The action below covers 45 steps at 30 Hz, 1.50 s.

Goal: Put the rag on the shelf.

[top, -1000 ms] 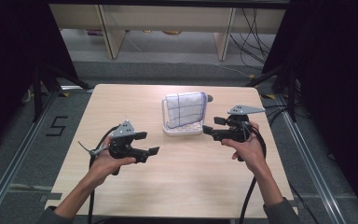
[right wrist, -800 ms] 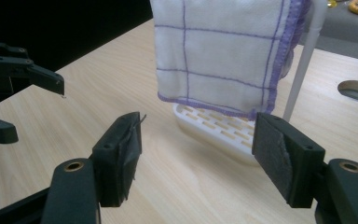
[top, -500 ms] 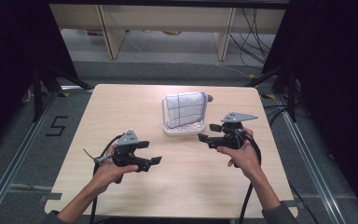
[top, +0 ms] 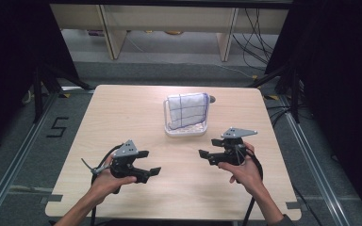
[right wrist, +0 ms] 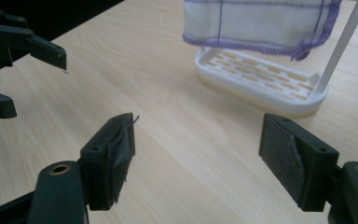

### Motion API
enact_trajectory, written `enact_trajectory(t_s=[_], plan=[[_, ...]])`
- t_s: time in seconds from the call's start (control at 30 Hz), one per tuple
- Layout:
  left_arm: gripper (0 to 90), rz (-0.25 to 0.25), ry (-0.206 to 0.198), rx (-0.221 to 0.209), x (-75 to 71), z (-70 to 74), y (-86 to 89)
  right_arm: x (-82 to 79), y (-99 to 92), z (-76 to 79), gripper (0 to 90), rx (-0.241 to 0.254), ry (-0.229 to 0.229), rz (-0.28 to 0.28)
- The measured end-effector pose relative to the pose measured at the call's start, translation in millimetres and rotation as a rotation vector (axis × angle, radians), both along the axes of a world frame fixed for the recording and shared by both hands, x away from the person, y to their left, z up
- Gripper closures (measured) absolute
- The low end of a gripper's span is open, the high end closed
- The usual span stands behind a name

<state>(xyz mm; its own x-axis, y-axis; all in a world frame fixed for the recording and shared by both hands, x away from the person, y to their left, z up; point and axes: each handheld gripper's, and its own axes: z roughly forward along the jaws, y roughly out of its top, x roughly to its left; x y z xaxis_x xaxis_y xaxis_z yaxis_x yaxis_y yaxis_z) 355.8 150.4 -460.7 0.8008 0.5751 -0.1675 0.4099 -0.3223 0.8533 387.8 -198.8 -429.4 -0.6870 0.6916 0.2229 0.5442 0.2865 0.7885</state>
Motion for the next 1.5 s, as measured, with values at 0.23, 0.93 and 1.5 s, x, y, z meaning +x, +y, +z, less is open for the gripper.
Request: enact_trajectory(t_s=[0.23, 0.93, 1.5], plan=[[19.1, -0.023, -0.004, 0.064, -8.6, -13.1, 4.4, -5.9, 5.6, -11.4, 22.7, -0.016, 0.000, 0.032], [19.3, -0.029, 0.022, 0.120, -39.6, -39.8, 9.8, -42.1, -3.8, -43.5, 22.1, -0.025, 0.053, 0.061], [19.1, -0.044, 0.004, 0.143, -68.5, -44.8, 12.9, -78.0, -18.9, -59.5, 16.1, -0.053, 0.108, 0.072]])
